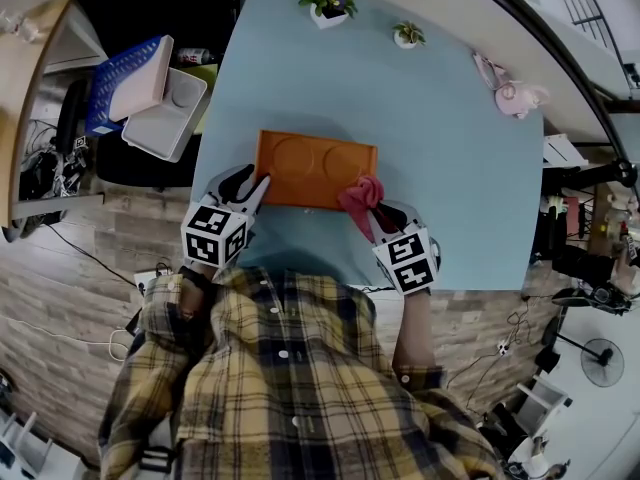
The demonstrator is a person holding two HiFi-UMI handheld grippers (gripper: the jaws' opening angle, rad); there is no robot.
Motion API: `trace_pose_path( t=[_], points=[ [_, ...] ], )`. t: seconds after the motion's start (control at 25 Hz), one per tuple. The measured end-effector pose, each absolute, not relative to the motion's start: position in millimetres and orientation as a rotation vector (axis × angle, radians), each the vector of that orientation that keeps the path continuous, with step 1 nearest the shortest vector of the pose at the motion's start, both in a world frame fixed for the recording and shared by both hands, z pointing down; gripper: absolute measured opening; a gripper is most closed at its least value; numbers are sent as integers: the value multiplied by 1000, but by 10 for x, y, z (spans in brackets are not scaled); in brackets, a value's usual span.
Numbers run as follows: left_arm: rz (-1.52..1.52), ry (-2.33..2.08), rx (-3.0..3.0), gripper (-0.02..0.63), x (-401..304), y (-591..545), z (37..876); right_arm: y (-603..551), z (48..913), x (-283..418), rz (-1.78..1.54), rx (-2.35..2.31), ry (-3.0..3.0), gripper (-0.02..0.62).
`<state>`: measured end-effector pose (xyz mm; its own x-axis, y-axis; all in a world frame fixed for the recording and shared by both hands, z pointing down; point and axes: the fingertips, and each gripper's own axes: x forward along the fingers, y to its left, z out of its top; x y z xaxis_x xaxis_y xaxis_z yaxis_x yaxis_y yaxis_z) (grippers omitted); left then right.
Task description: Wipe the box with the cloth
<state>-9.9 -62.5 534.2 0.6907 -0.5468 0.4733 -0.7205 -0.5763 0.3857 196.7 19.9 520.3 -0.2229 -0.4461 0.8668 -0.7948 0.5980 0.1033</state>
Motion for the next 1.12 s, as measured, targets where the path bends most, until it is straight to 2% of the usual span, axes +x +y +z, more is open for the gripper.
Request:
trace_pose_path(
  t=[0.52,1.12],
  points=[
    [530,-1042,2433,140,-113,-617,5245,144,4709,2124,385,1198,-1942,49],
    [367,-1161,2563,138,-271,-579,4315,-125,3799,1778,347,1511,-2372,49]
  ],
)
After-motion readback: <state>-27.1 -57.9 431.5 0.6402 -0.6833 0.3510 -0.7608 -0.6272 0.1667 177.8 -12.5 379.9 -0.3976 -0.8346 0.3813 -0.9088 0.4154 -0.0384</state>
